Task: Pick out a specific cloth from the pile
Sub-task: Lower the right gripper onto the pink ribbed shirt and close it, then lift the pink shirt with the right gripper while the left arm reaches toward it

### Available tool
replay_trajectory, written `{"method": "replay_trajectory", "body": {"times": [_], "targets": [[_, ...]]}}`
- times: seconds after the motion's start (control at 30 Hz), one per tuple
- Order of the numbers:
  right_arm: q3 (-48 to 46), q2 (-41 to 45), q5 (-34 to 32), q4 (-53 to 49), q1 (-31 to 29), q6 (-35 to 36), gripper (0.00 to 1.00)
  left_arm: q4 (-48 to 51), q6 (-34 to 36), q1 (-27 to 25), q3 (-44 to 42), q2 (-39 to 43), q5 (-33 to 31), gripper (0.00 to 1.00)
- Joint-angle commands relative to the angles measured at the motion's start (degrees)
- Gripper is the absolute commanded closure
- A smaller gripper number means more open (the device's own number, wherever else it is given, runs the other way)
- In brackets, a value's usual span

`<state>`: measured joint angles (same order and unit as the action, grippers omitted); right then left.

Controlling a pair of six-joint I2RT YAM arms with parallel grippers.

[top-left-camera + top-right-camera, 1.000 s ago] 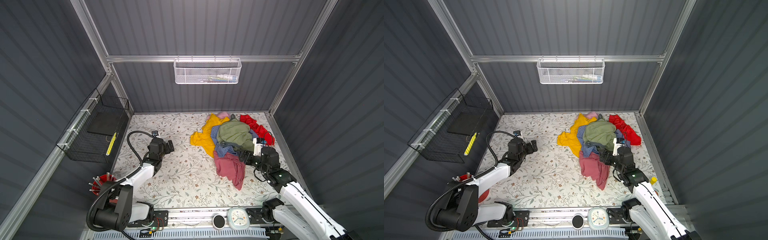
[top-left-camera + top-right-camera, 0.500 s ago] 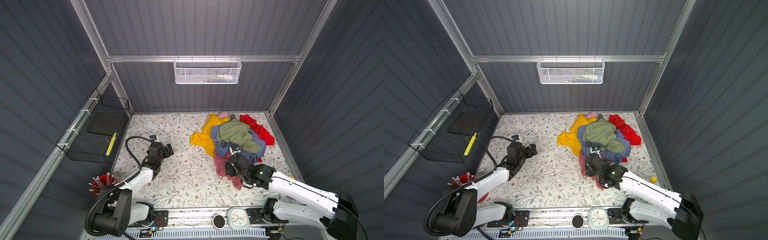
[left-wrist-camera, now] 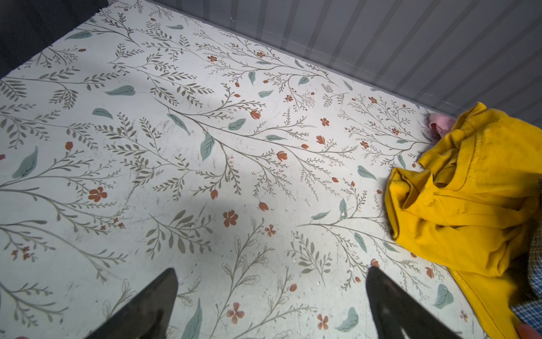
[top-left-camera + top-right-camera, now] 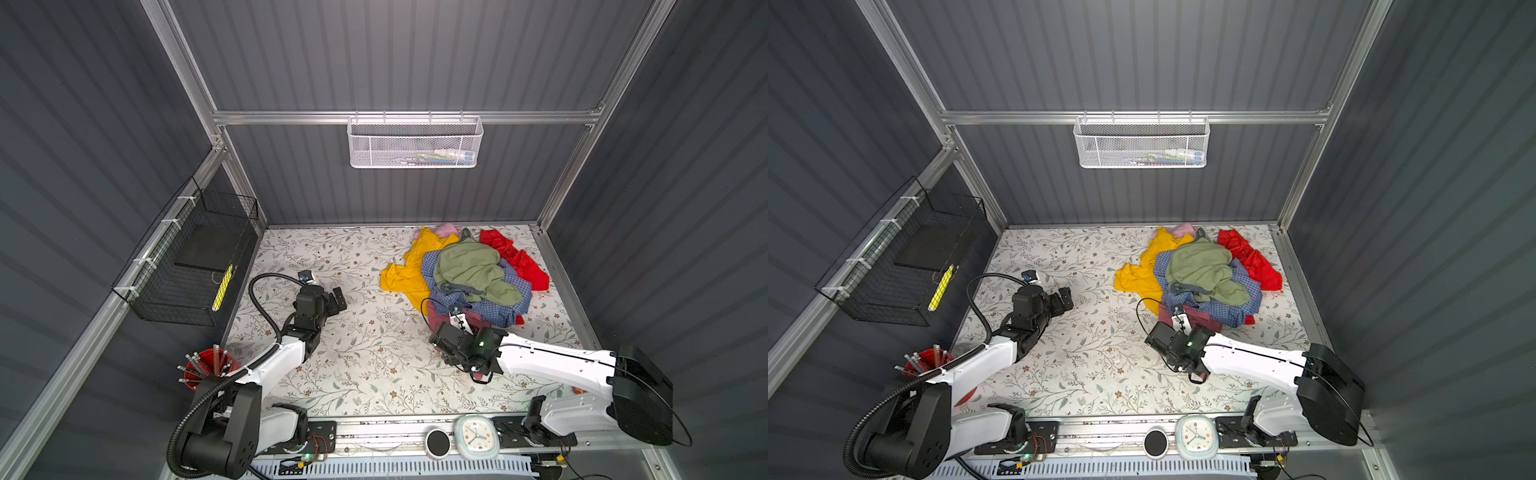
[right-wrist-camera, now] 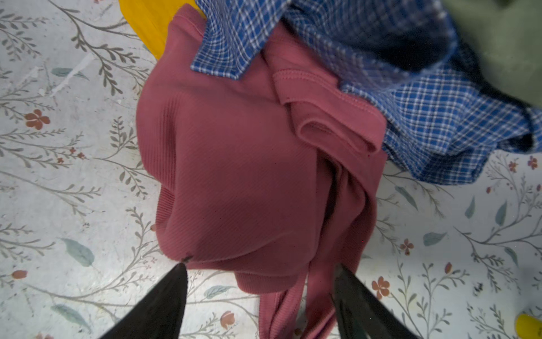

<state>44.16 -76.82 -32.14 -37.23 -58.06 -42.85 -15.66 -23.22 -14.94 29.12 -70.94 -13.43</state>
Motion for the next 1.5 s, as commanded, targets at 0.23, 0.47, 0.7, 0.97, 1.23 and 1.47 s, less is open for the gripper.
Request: {"method": "replay_trajectory", "body": {"times": [0.23,0.47,0.7,0.97,1.23,1.47], "targets": [[-3.9,-2.5,-0.4,5.3,4.6,1.4,0.22,0.6,-1.3,-0.3,-0.5,0.9,0.3,0.00],[-4.0,-6.5,3.6,10.2,9.0,5.9,0.30,1.0,-1.6,-0.3,-0.6,1.4,0.2,0.00],[-3.8,-10.4,6.2,13.1,11.6,7.9,0.49,1.8,-1.3,-0.3,-0.5,2.0,-0.2,0.00],[-4.5,-5.7,4.2,14.6,11.9,8.9,0.96,1.8,-1.5,-0.3,-0.6,1.6,-0.2,0.00],[-6.0,4.2,-0.1,14.2,11.9,9.4,1.00,1.9,-1.5,-0.3,-1.2,2.3,-0.2,0.00],[-6.9,14.6,-1.3,14.6,11.9,10.8,1.00,1.9,-1.6,-0.3,-1.5,2.5,0.3,0.00]]}}
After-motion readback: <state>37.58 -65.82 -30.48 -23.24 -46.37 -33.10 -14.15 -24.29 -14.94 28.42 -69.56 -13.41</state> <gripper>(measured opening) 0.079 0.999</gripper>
